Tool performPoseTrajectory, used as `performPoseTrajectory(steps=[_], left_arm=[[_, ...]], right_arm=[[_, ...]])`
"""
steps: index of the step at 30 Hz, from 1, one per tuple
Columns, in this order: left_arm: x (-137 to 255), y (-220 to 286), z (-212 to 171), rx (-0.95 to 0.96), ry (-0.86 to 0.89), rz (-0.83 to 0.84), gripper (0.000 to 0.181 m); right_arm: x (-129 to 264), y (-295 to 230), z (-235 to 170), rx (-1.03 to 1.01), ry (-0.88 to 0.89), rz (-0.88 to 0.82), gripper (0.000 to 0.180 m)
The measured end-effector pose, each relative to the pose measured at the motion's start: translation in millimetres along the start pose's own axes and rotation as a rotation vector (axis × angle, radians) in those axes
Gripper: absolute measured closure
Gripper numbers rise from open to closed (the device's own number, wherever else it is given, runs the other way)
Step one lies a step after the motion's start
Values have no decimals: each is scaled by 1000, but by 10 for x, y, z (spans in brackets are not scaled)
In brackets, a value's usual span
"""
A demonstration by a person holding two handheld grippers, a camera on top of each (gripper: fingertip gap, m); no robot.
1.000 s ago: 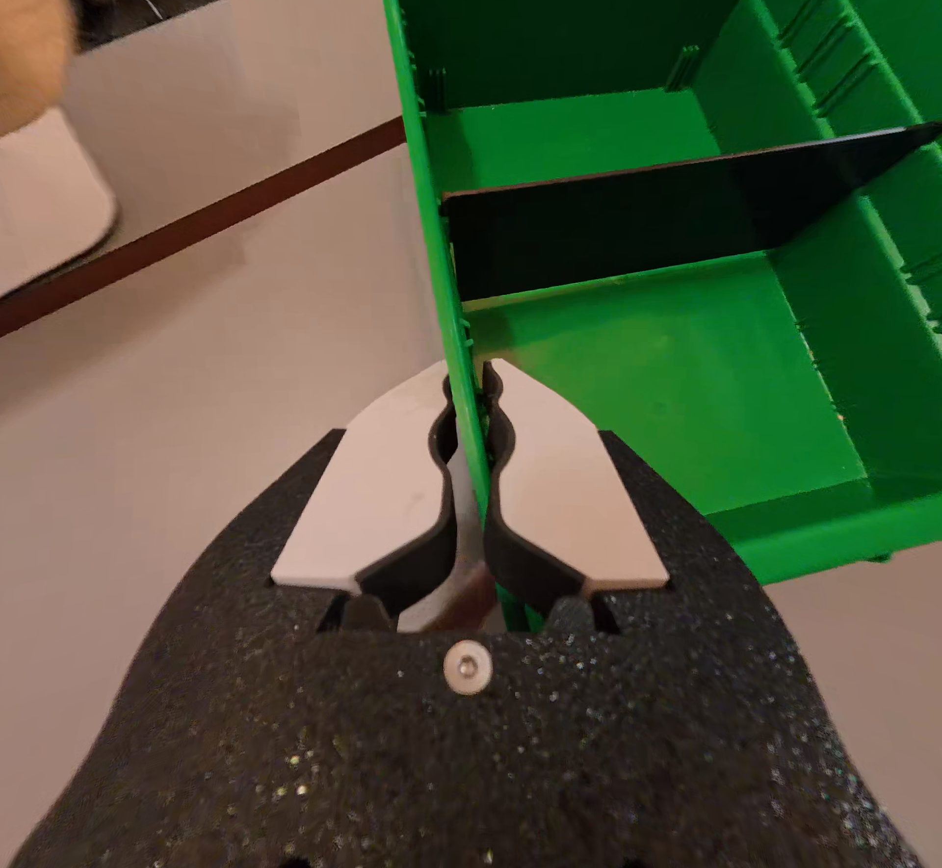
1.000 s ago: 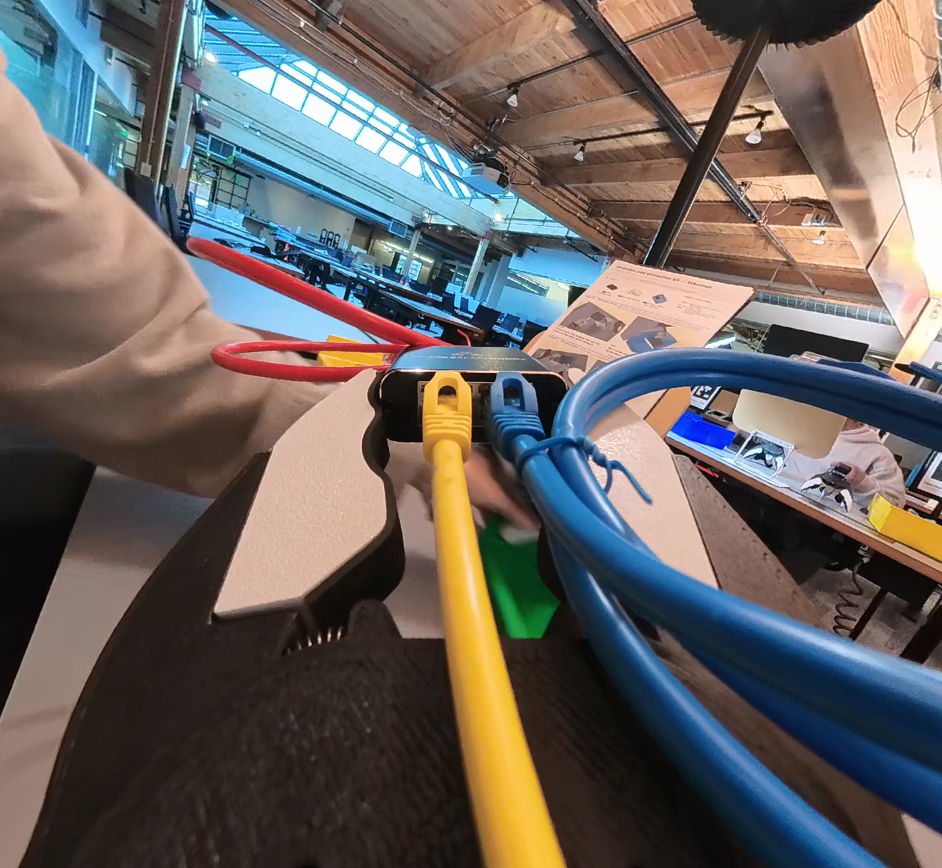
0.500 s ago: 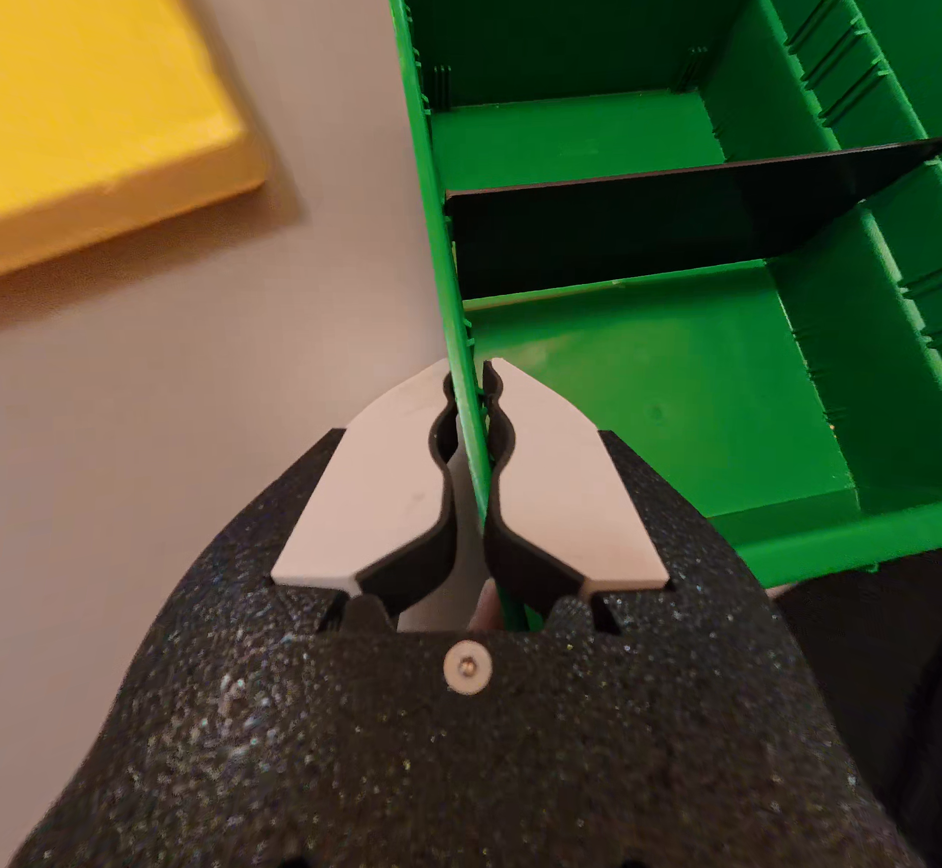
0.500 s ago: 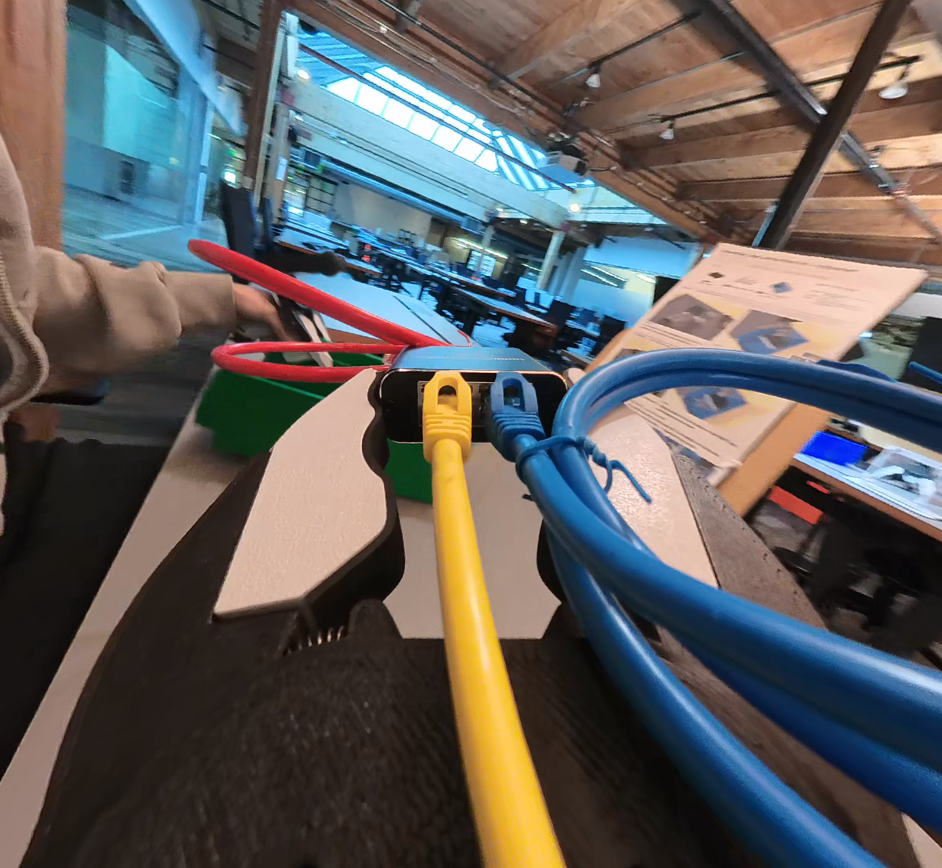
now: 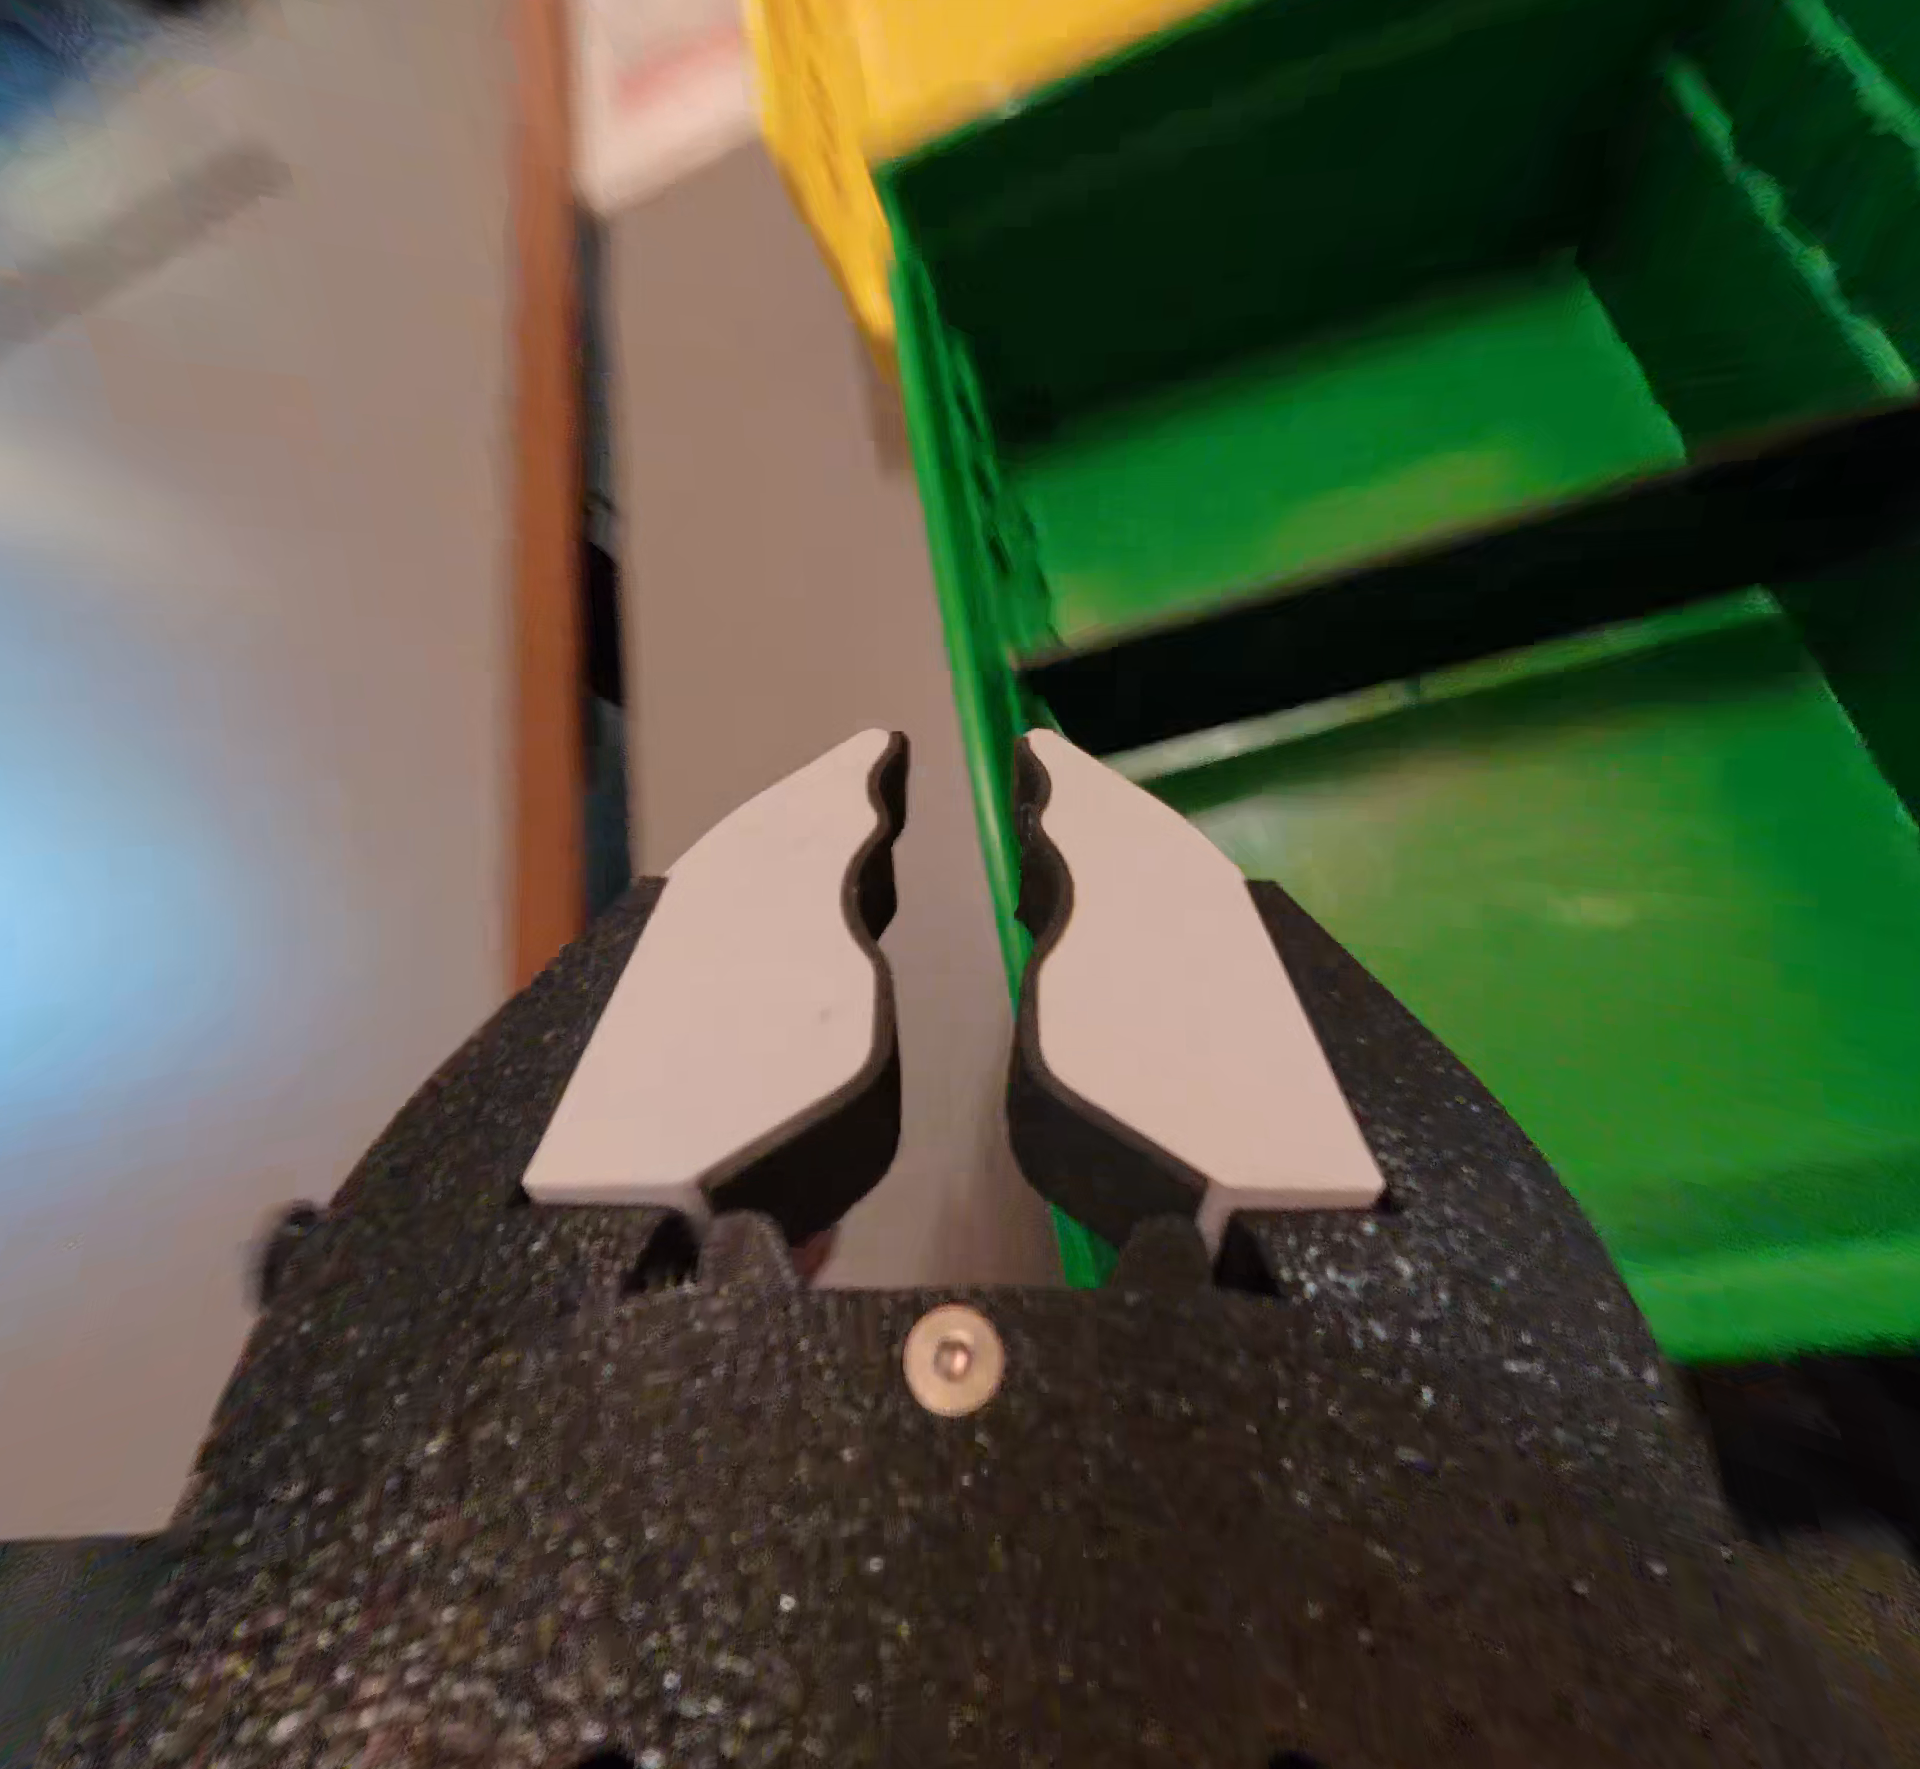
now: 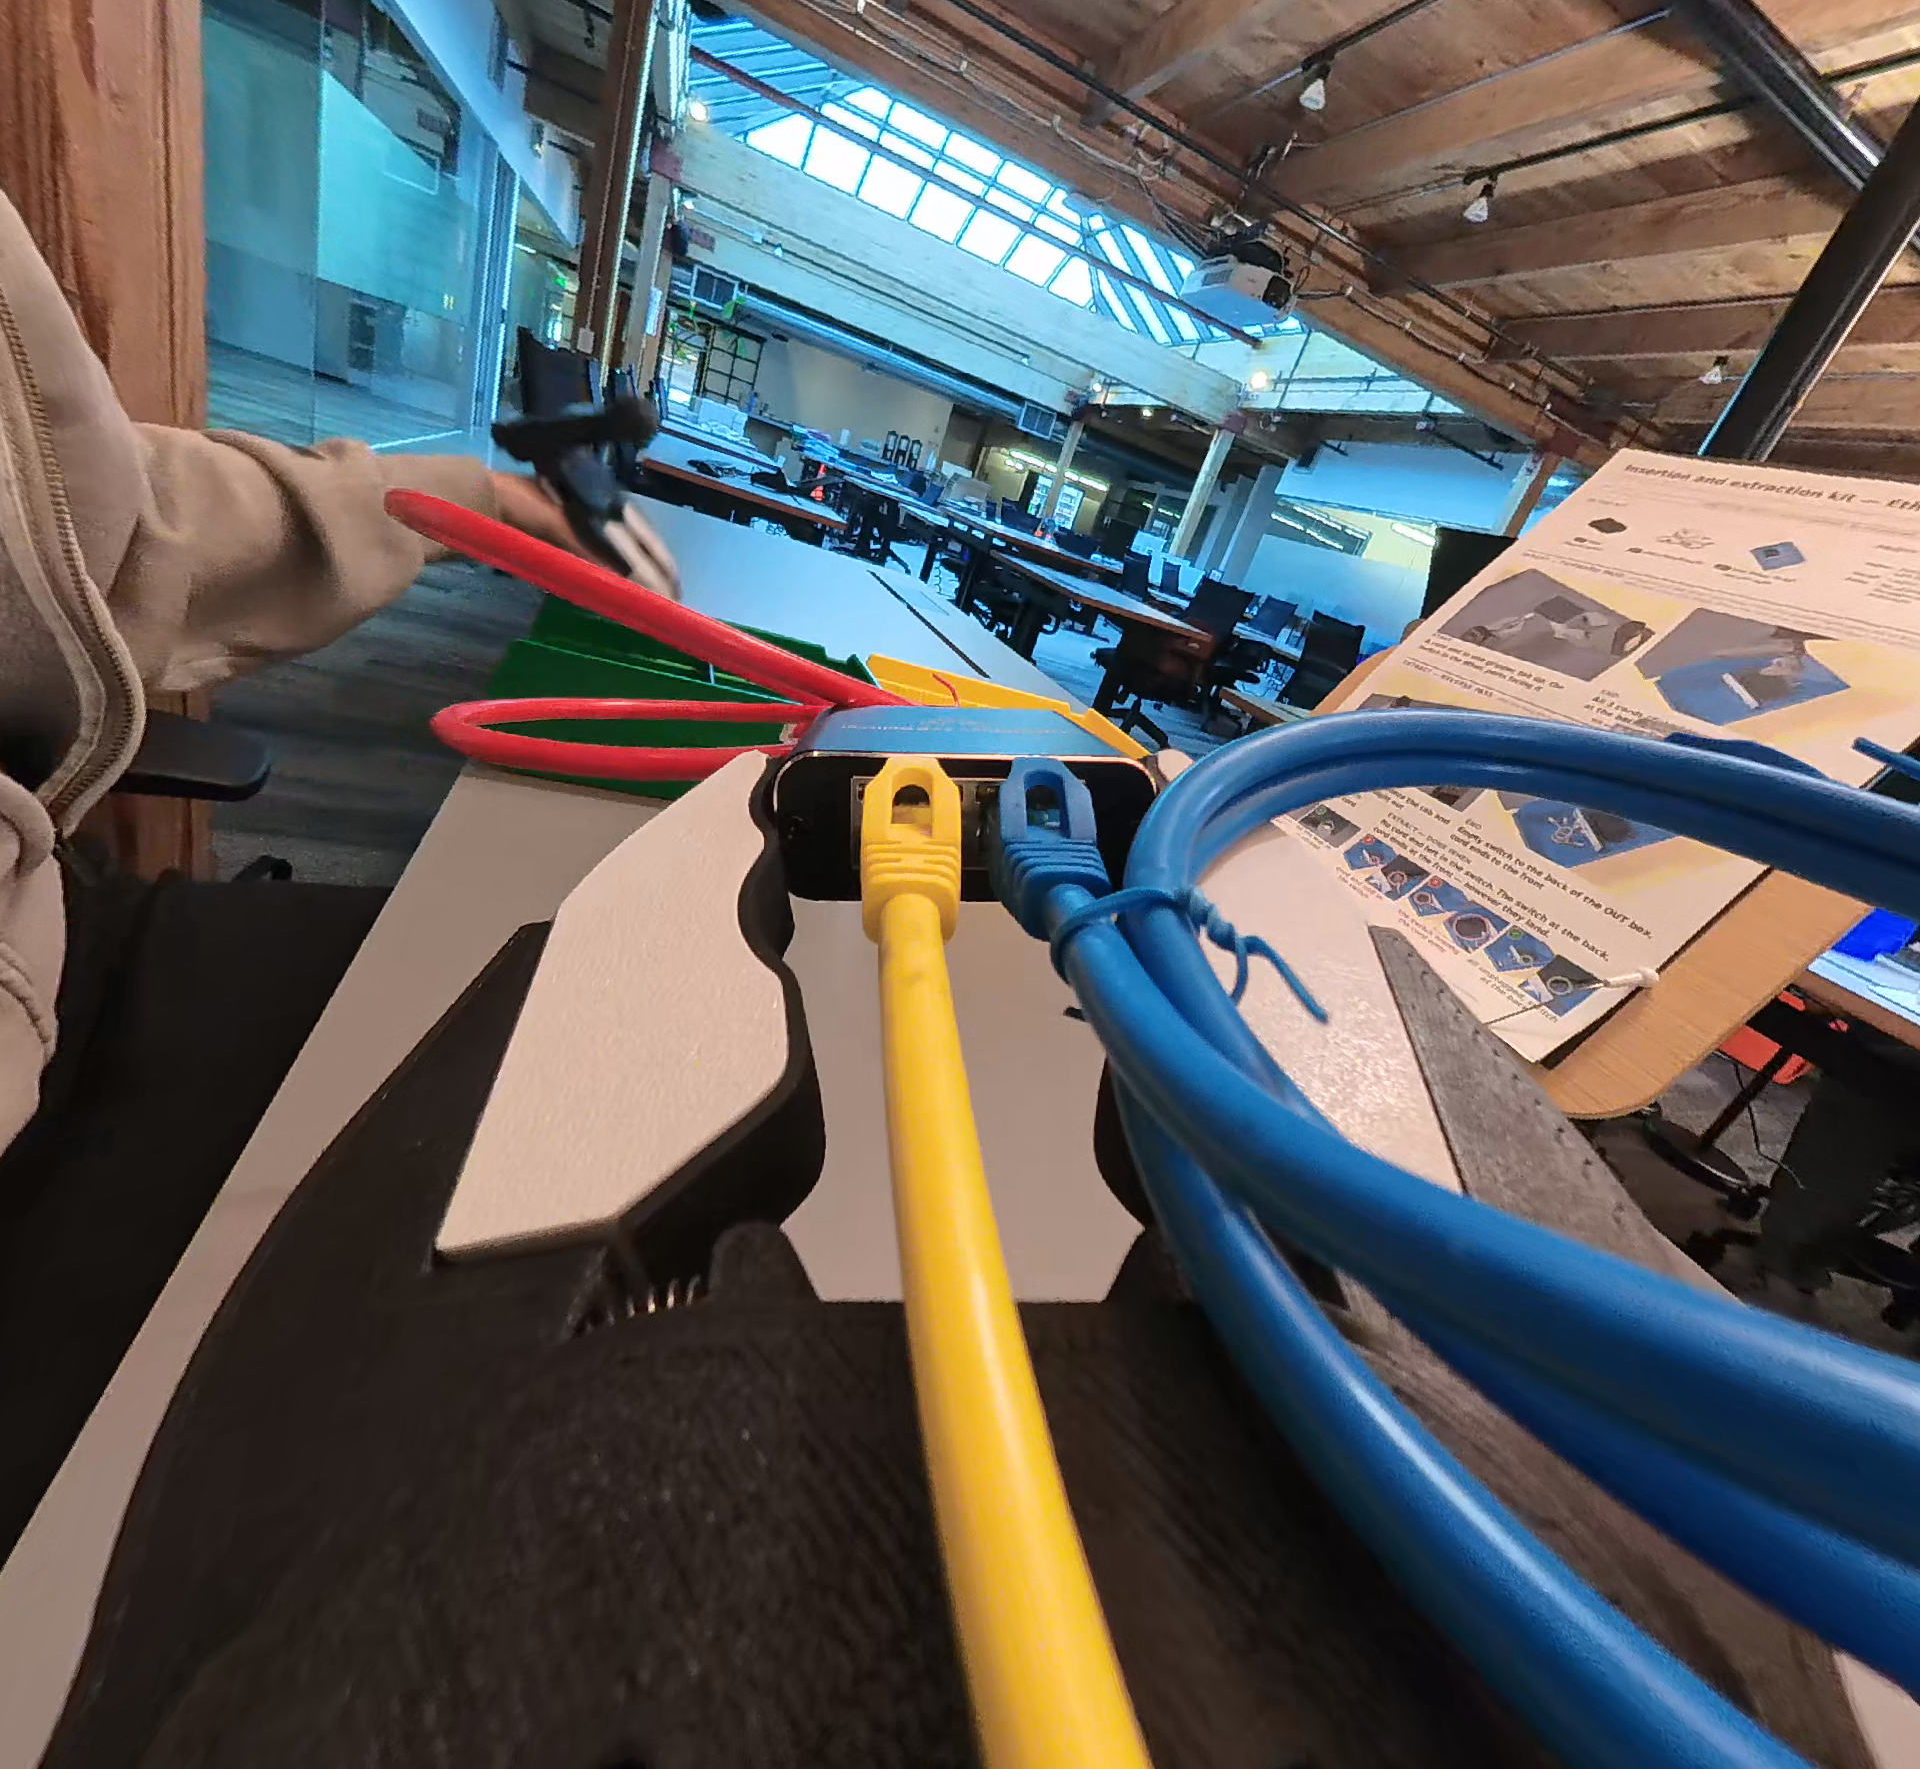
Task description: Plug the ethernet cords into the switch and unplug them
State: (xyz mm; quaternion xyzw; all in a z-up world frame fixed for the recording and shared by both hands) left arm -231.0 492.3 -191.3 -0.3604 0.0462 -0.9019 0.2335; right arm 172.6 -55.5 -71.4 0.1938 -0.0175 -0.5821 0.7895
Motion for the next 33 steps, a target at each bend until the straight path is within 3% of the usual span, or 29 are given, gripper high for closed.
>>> performPoseTrajectory(steps=[3, 6, 10, 17, 19, 22, 24, 28, 33], left_arm=[[103, 0, 712, -26, 137, 136, 140], [-83, 668, 1487, -17, 211, -95, 124], [-688, 1282, 2047, -162, 113, -111, 122], [-1921, 1535, 2049, -95, -261, -165, 130], [-2084, 1500, 1988, -96, -341, -126, 137], [-2198, 1365, 1911, -144, -429, -15, 165], [-2239, 1348, 1852, -145, -469, -8, 169], [-2316, 1341, 1859, -18, -461, -43, 174], [-2257, 1193, 2128, 130, -270, -14, 175]], right_arm=[[-5, 5, -9, -1, 0, 1, 115], [3, 24, -25, 0, -2, -1, 115], [69, 50, -28, 2, 2, -13, 115], [304, 119, 80, 18, 48, -65, 115], [364, 139, 97, 18, 59, -78, 115], [421, 160, 104, 19, 69, -87, 115], [440, 171, 105, 17, 78, -88, 115], [452, 182, 99, 12, 88, -89, 115], [476, 180, 125, 19, 92, -93, 115]])
Point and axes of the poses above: each gripper's, where its closed fingertips meet, x back along the fingers, z out of its top, y = z × x across the jaws, the point moved 2 cm from there along x, back along the fingers, and after that the axes turned 1 degree about x, right-handed, at the moved point
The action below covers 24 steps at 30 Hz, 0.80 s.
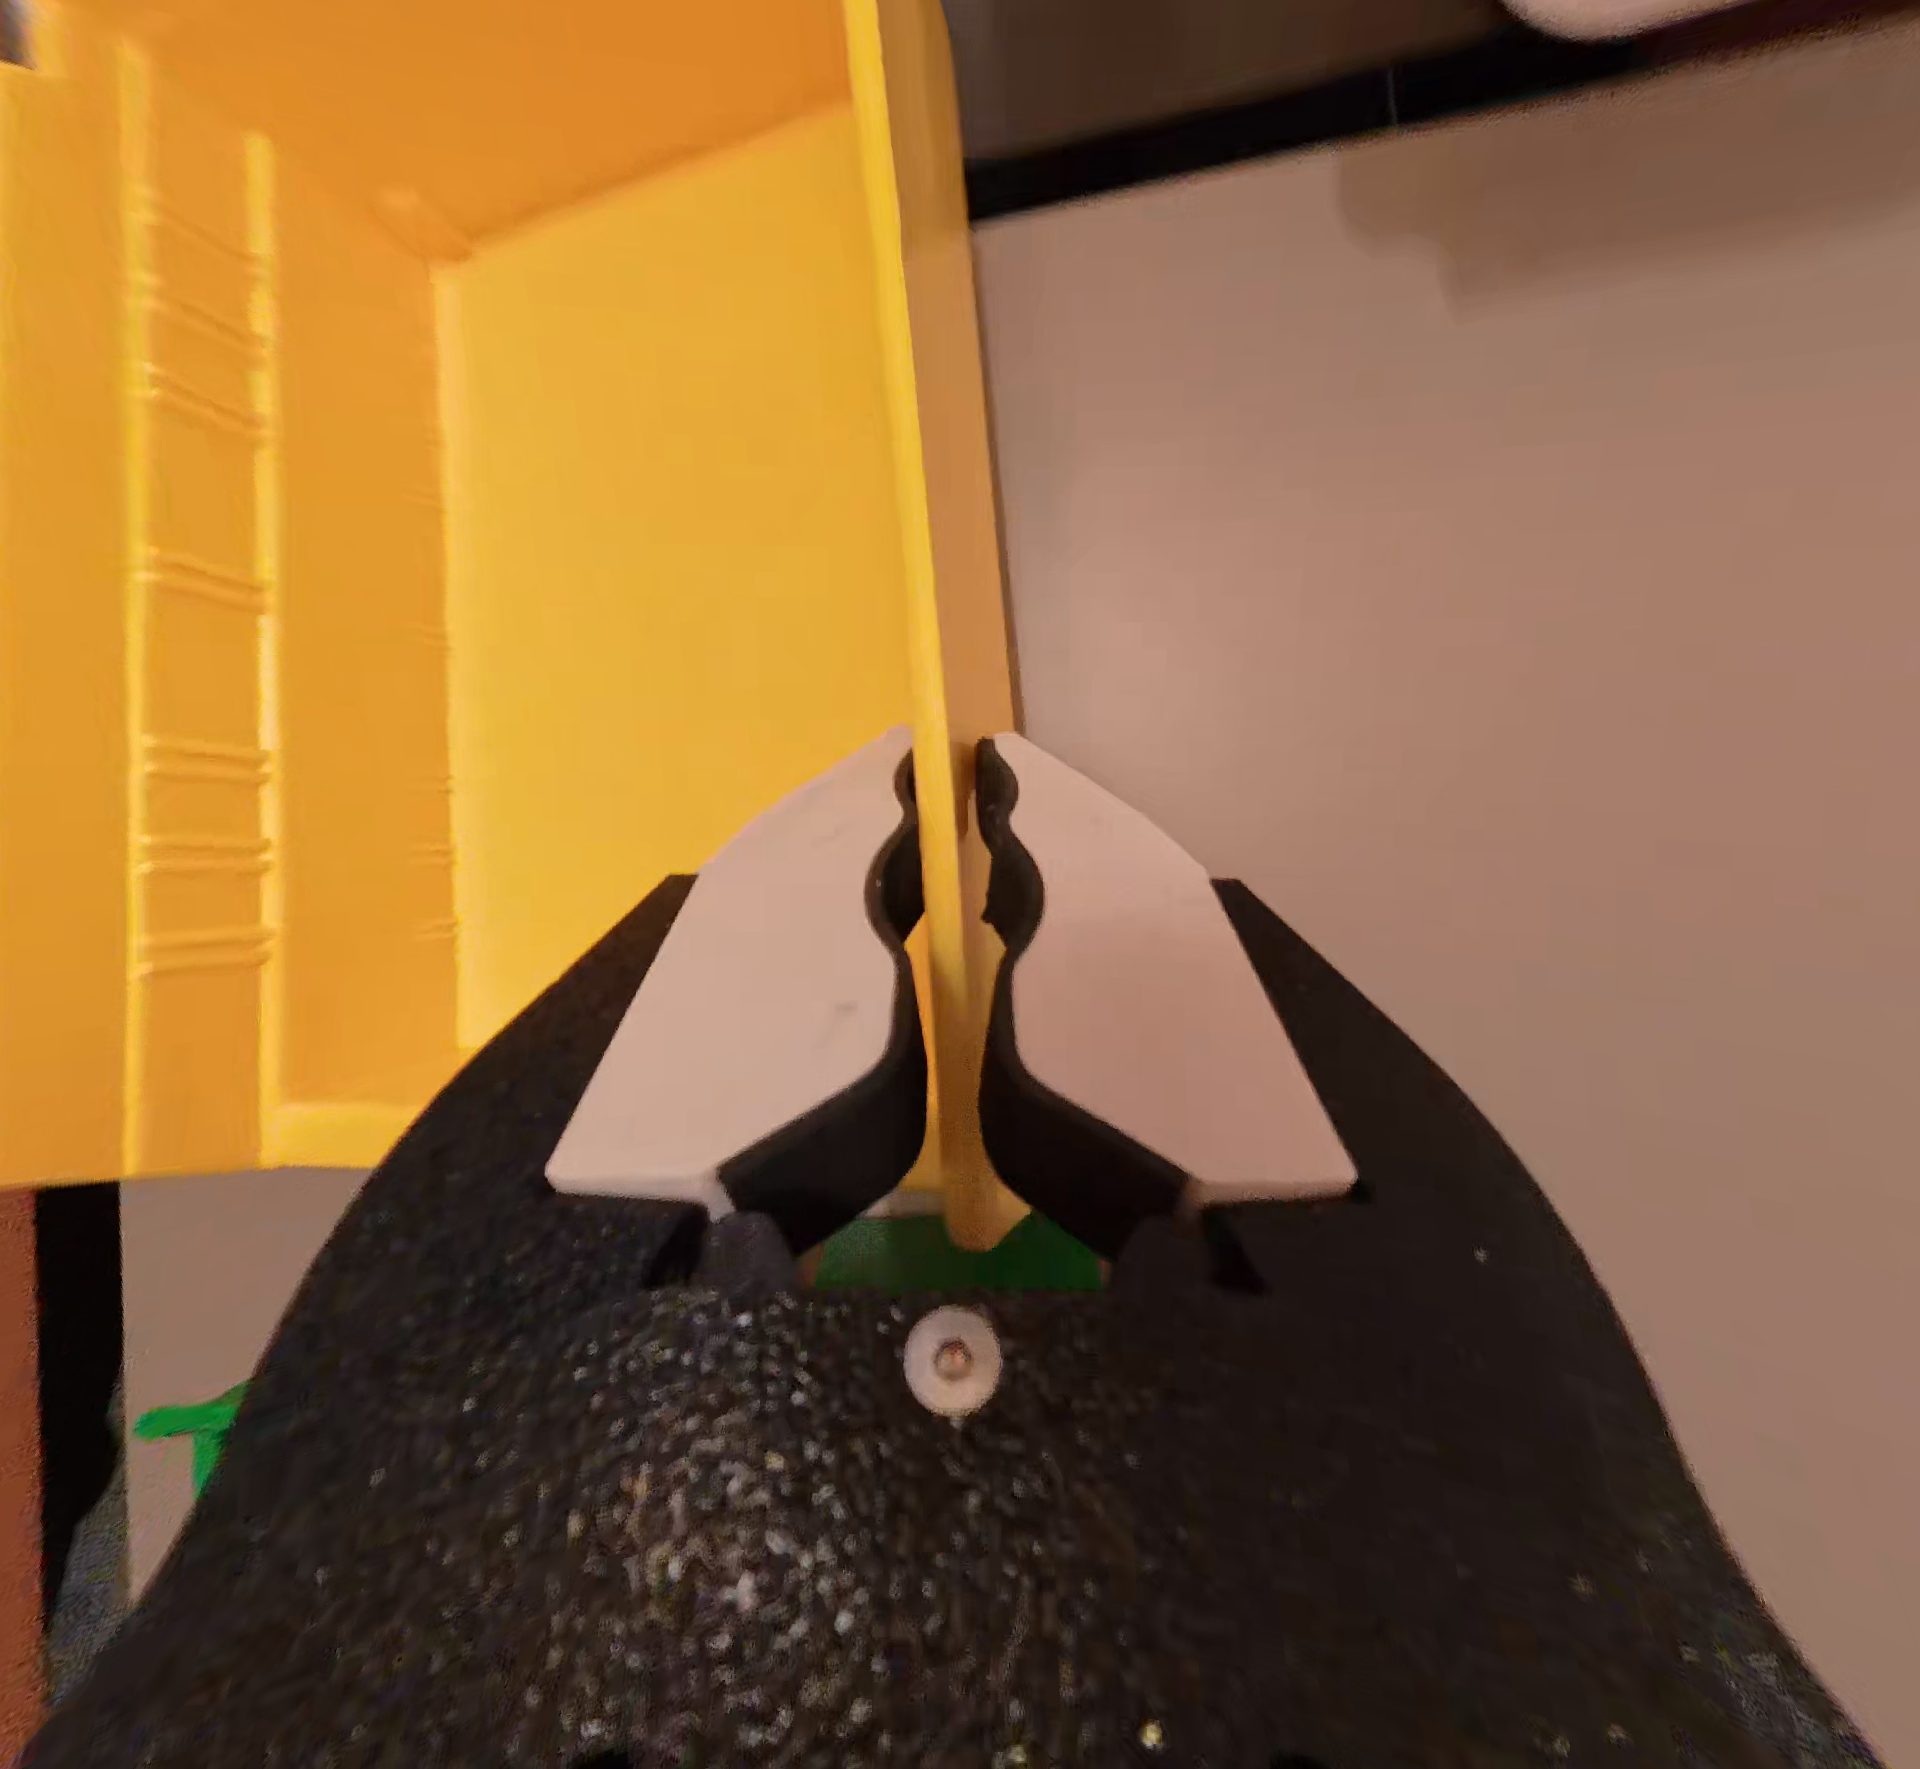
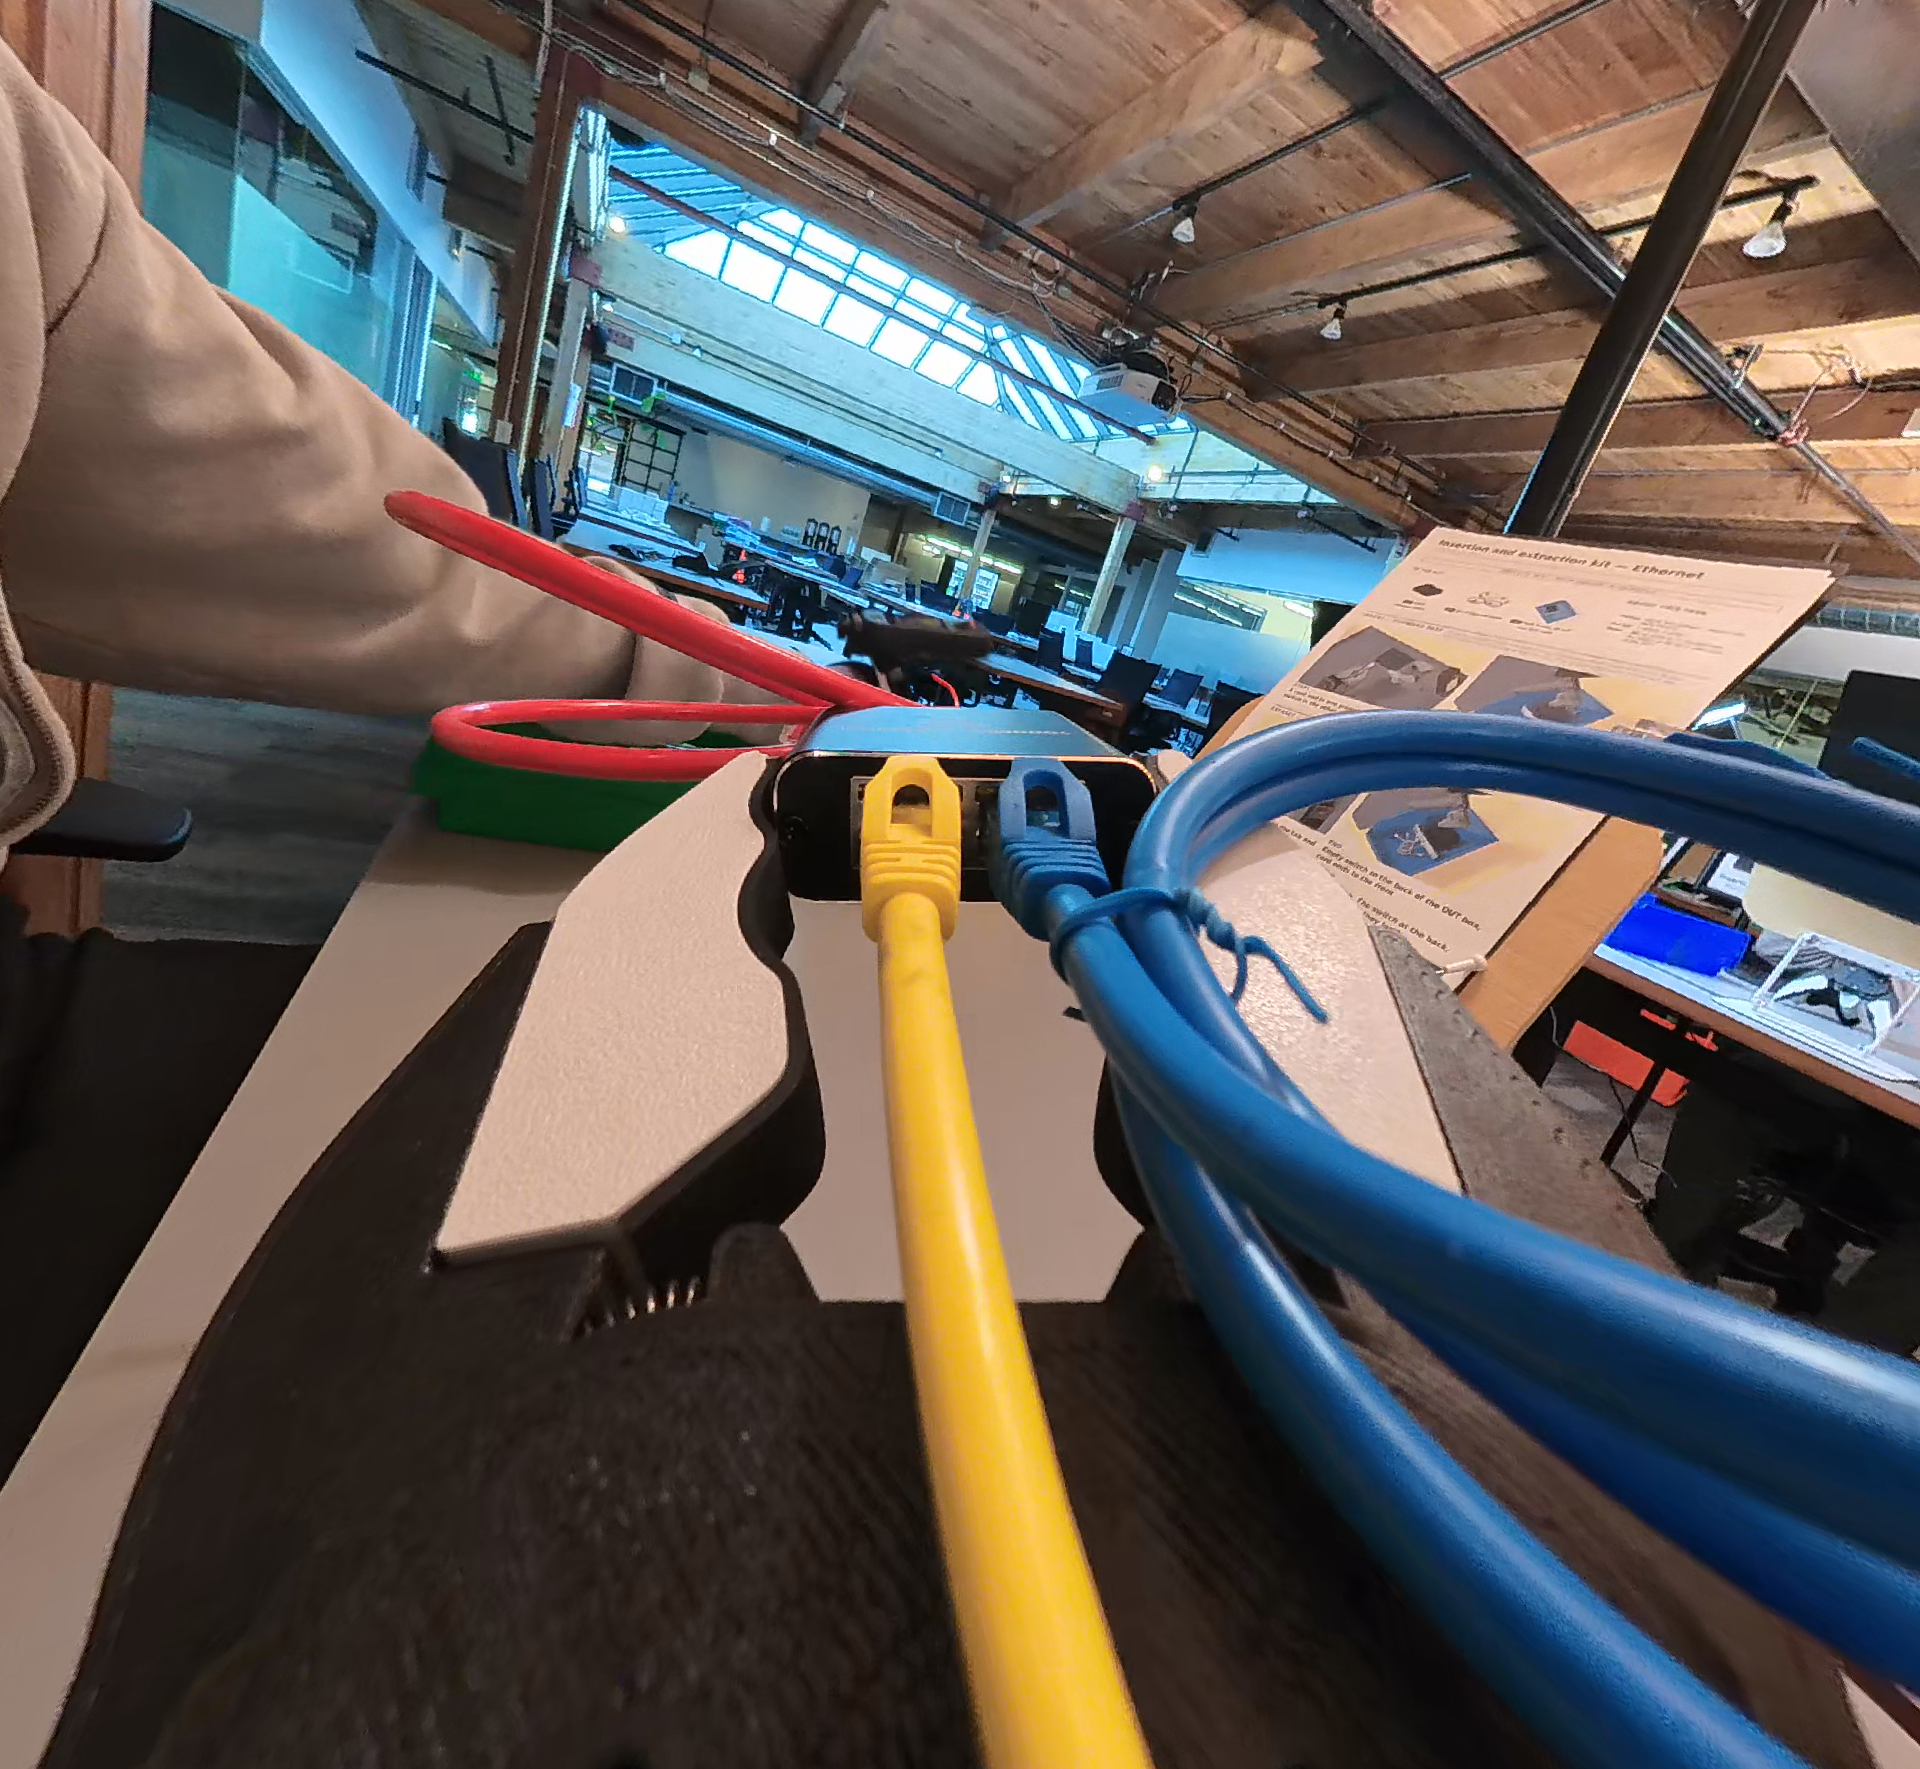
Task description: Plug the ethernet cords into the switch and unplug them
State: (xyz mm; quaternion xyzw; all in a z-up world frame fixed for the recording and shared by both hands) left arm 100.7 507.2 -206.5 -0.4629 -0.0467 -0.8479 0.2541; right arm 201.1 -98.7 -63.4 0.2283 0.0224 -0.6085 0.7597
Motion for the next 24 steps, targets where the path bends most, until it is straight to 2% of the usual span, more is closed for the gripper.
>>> performPoseTrajectory(steps=[6, 12, 17, 20, 24], left_arm=[[427, 16, 345, 54, 170, 24, 174], [1343, 490, 651, -34, 371, -7, 174], [2246, 1443, 615, -139, 534, -87, 174], [2405, 2224, 497, -228, 550, -220, 175], [2336, 3280, 360, -218, 572, -494, 175]], right_arm=[[-7, 6, -18, -4, -4, -1, 115], [1, 10, -5, -2, -2, -3, 115], [78, 31, 64, 14, 8, -25, 115], [165, 51, 130, 28, 22, -45, 115], [337, 76, 235, 61, 28, -90, 115]])
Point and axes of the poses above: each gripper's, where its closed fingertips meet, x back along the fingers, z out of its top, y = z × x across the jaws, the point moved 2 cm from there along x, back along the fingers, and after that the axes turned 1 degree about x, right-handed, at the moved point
